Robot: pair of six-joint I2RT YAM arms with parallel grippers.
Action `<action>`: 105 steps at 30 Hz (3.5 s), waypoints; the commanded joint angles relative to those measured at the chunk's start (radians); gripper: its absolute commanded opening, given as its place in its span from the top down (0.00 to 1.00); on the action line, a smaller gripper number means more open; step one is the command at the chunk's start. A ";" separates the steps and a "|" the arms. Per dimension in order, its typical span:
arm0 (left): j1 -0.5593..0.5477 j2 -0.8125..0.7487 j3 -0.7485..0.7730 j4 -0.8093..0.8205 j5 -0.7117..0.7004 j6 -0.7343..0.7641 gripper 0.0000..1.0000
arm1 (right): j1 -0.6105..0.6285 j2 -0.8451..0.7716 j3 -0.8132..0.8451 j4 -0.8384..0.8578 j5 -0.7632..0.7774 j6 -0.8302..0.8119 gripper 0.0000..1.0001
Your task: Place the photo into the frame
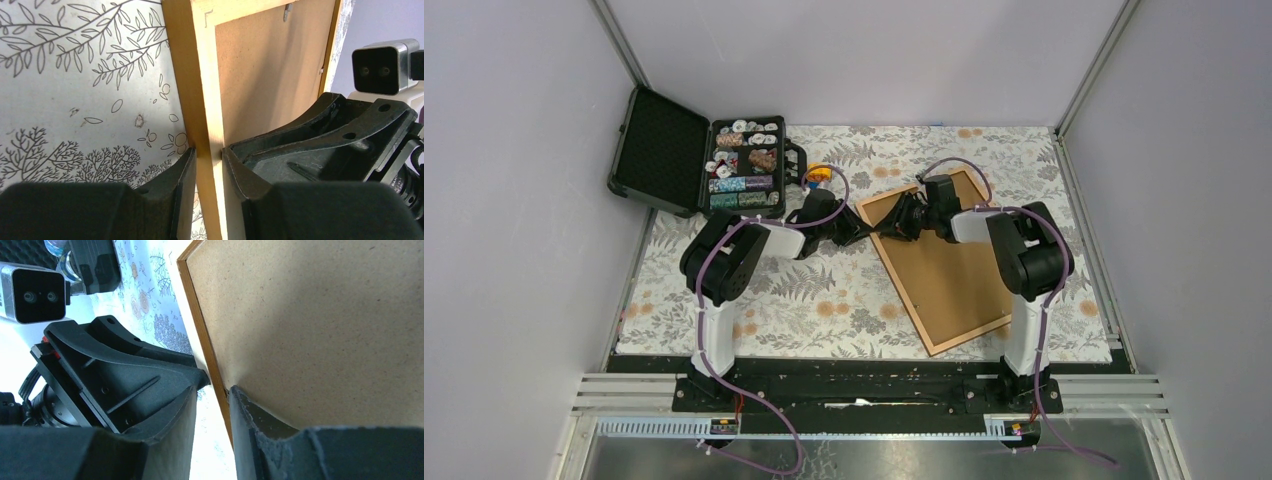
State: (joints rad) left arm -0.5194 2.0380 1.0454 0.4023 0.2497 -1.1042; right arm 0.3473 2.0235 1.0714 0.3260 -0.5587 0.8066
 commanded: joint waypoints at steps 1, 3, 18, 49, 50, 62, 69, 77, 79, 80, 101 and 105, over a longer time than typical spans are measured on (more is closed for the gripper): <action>0.018 0.018 -0.006 0.019 -0.031 -0.006 0.72 | 0.012 -0.036 -0.012 -0.144 -0.057 -0.062 0.62; 0.018 0.004 -0.026 0.045 -0.042 -0.006 0.72 | 0.010 -0.013 0.011 -0.155 -0.069 -0.094 0.61; 0.027 -0.045 -0.125 0.137 -0.083 -0.059 0.56 | -0.003 0.056 0.145 -0.279 -0.091 -0.285 0.59; 0.029 0.000 -0.053 0.040 -0.082 -0.055 0.67 | -0.034 0.137 0.204 -0.269 -0.181 -0.239 0.69; 0.029 0.001 -0.053 0.040 -0.082 -0.055 0.67 | -0.032 0.140 0.194 -0.258 -0.204 -0.233 0.69; 0.029 0.017 -0.029 0.015 -0.073 -0.057 0.66 | -0.018 0.119 0.198 -0.407 -0.184 -0.317 0.70; 0.029 0.019 -0.029 0.020 -0.063 -0.055 0.65 | -0.015 0.087 0.279 -0.509 -0.180 -0.346 0.69; 0.029 0.014 -0.037 0.045 -0.048 -0.040 0.63 | -0.013 -0.108 0.333 -0.708 0.012 -0.456 0.49; 0.029 0.016 -0.035 0.052 -0.036 -0.034 0.62 | -0.013 -0.171 0.293 -0.744 0.056 -0.490 0.42; 0.027 0.013 -0.040 0.063 -0.031 -0.032 0.62 | -0.011 -0.202 0.268 -0.761 0.075 -0.509 0.39; -0.031 -0.277 -0.333 0.298 -0.057 0.107 0.26 | 0.343 -0.655 -0.303 -0.900 0.517 -0.321 0.33; -0.033 -0.360 -0.432 0.319 -0.083 0.108 0.26 | 0.451 -0.650 -0.317 -0.897 0.639 -0.238 0.43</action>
State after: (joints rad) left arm -0.5522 1.7702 0.6800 0.6403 0.2108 -1.0252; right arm 0.7101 1.3956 0.7582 -0.5922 -0.0601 0.4633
